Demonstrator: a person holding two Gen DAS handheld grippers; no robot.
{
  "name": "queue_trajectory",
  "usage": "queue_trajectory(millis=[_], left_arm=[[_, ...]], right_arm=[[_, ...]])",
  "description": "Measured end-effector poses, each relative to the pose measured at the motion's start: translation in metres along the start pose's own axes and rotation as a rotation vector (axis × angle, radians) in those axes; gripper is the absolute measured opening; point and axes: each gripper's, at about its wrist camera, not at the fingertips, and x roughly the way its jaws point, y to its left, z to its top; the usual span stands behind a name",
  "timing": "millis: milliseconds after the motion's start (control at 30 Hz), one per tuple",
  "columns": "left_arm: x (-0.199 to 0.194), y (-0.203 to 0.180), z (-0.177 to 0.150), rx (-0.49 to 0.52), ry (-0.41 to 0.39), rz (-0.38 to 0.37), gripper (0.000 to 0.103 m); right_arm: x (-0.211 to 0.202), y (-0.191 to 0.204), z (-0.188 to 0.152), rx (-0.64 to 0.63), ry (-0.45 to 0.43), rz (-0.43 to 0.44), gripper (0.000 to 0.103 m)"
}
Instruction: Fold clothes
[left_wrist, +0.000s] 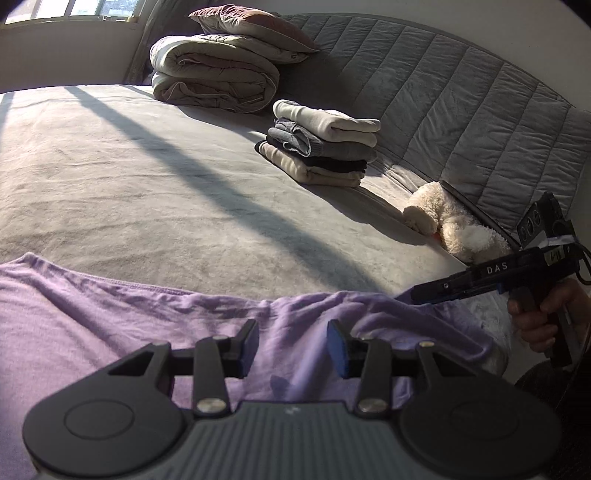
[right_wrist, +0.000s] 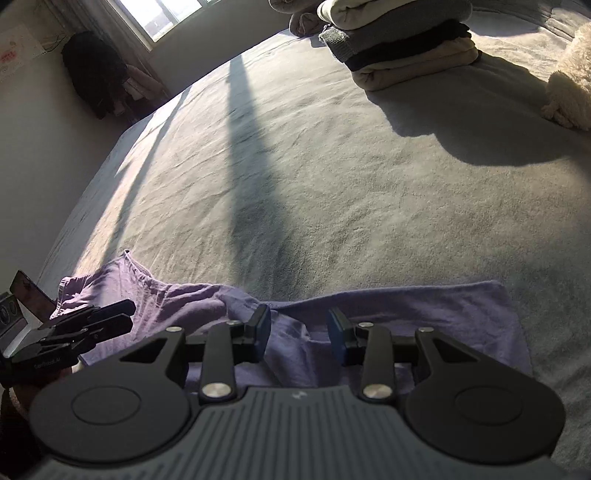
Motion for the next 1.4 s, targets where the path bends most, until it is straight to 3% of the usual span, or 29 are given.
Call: queue_trajectory(millis=[67,233,333,533,700,933,1167,1333,1400], left_arm=[[0.006,-0.004,-0.006,0.011,0.034,0.000,0.041],[0.006,-0.007,-0.013,0.046,0.053,-0.003,0.042],[0.005,-0.005,-0.012,0.038,0.058,-0.009,0.042],[0.006,-0.005,-0.012,0.041,0.063,-0.009,0.042],[0.006,-0.005,-0.012,0.049,0.064,-0.008,0.042],[0.006,-0.004,-0.012,0.046,0.063,-0.013,0.042],[0.004,-0.005,-0.014,0.068,0.068,-0.009,0.042],[0.004,-0.006,-0.014,0.079,0.069,-0.007,0.042],[0.004,-0.005,-0.014,0.076,0.070,-0.008,0.042]], right_arm=[[0.011,-0.006,0.004,0.063,0.040,0.042,0.039],[0.035,-0.023,0.014,0.292,0.120,0.245,0.040],[0.051,-0.020,0.016,0.336,0.140,0.301,0.038],[0.086,0.007,0.023,0.351,0.220,0.389,0.039],[0.108,0.036,0.028,0.334,0.238,0.420,0.039],[0.107,0.074,0.017,0.250,0.285,0.470,0.041],[0.083,0.076,0.002,0.189,0.318,0.426,0.039],[0.057,0.057,0.018,0.100,0.196,0.282,0.039],[0.048,0.055,0.021,0.023,0.143,0.174,0.039]])
